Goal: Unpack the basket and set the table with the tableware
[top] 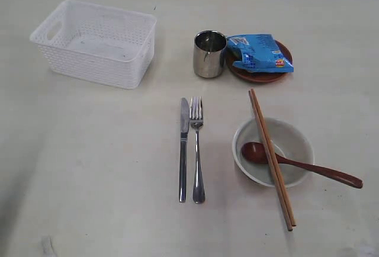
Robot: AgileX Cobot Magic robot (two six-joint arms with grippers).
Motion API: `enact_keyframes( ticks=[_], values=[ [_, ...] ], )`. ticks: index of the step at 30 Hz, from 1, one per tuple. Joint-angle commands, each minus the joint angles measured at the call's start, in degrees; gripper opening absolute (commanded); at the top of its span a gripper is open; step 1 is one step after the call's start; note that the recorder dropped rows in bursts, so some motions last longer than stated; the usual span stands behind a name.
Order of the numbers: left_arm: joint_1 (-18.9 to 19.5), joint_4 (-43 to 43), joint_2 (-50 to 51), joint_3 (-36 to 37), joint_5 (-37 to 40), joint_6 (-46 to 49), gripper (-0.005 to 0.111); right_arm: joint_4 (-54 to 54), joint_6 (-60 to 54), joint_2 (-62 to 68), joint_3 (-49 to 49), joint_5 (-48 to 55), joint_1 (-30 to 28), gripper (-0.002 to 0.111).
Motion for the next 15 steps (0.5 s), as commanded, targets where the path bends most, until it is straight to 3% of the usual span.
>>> enact_keyframes(
  ticks=[1, 6, 11, 15],
  values=[
    [-0.4, 0.0, -0.2, 0.1, 0.0, 0.0, 0.000, -1.2, -0.3, -0.3, 9.4, -4.0, -1.3, 0.000],
    [-0.4, 0.0, -0.2, 0.1, 0.0, 0.0, 0.000, -2.5, -0.7, -0.3, 21.1, -4.0, -2.3, 0.000],
    [-0.4, 0.0, -0.2, 0.1, 0.0, 0.0, 0.000, -2.4, -0.7, -0.3, 21.9, -0.8, -7.4, 0.000],
    [-0.4, 0.0, -0.2, 0.1, 0.0, 0.0, 0.000, -2.4, 0.8, -0.3, 21.9, 2.1, -7.6, 0.000]
  ],
)
